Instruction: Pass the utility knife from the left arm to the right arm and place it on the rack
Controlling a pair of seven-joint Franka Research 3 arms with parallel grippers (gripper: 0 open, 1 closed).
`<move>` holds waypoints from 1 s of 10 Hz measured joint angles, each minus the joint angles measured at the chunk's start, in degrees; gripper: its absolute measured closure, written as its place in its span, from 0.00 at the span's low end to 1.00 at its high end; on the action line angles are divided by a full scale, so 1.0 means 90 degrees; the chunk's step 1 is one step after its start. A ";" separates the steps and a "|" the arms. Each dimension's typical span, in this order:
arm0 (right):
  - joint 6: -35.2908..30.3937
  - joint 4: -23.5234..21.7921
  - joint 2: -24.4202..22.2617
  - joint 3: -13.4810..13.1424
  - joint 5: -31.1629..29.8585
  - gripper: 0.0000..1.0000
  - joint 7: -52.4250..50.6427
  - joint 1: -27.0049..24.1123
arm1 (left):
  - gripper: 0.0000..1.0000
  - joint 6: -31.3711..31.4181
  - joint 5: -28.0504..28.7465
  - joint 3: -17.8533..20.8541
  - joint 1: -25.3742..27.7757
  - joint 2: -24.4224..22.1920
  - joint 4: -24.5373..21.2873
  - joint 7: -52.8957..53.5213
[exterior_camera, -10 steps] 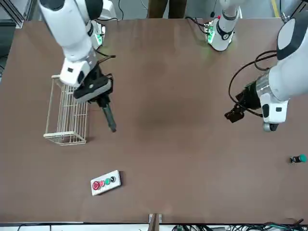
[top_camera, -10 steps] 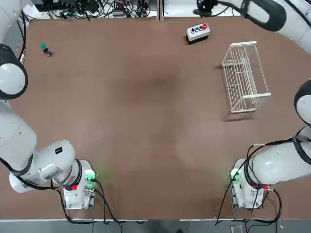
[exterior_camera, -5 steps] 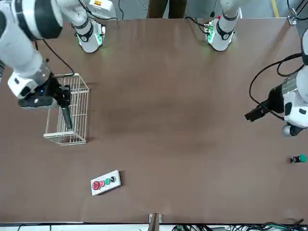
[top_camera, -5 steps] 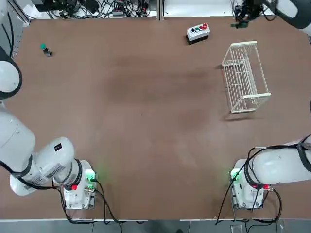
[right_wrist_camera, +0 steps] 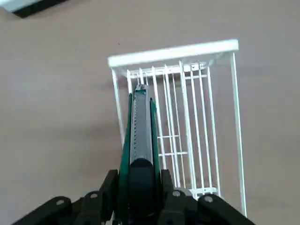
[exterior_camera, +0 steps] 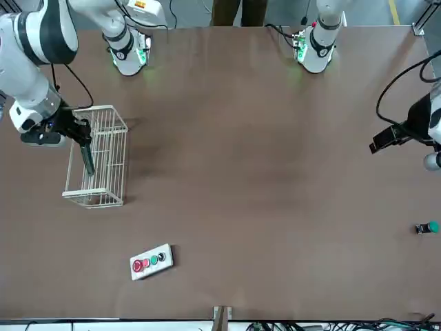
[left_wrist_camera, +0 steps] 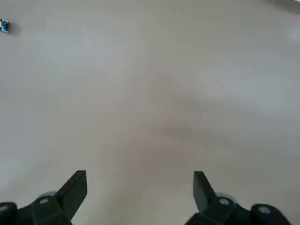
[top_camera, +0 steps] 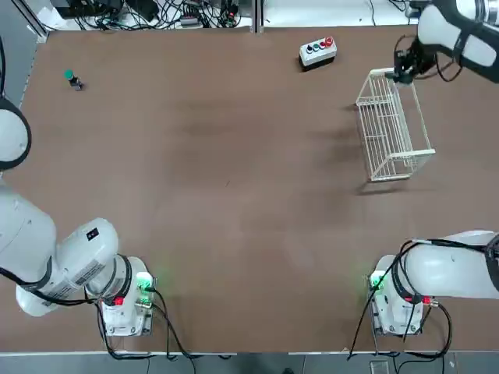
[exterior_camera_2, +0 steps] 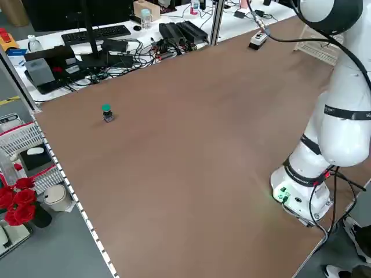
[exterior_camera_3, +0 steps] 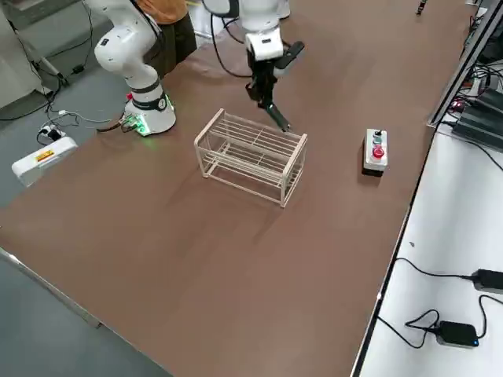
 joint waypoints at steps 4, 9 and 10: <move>0.0613 -0.0546 -0.0109 -0.0111 0.0003 0.58 -0.0212 0.0111 | 0.00 -0.0453 -0.0081 0.2219 -0.2151 -0.0448 -0.0018 0.0671; 0.1074 -0.0825 -0.0105 -0.0139 0.0003 0.58 -0.0311 0.0142 | 0.00 -0.0461 -0.0350 0.3678 -0.3488 -0.0903 -0.0371 0.0867; 0.1151 -0.0851 -0.0103 -0.0188 0.0003 0.58 -0.0395 0.0143 | 0.00 -0.0457 -0.0415 0.3682 -0.3484 -0.0906 -0.0375 0.0908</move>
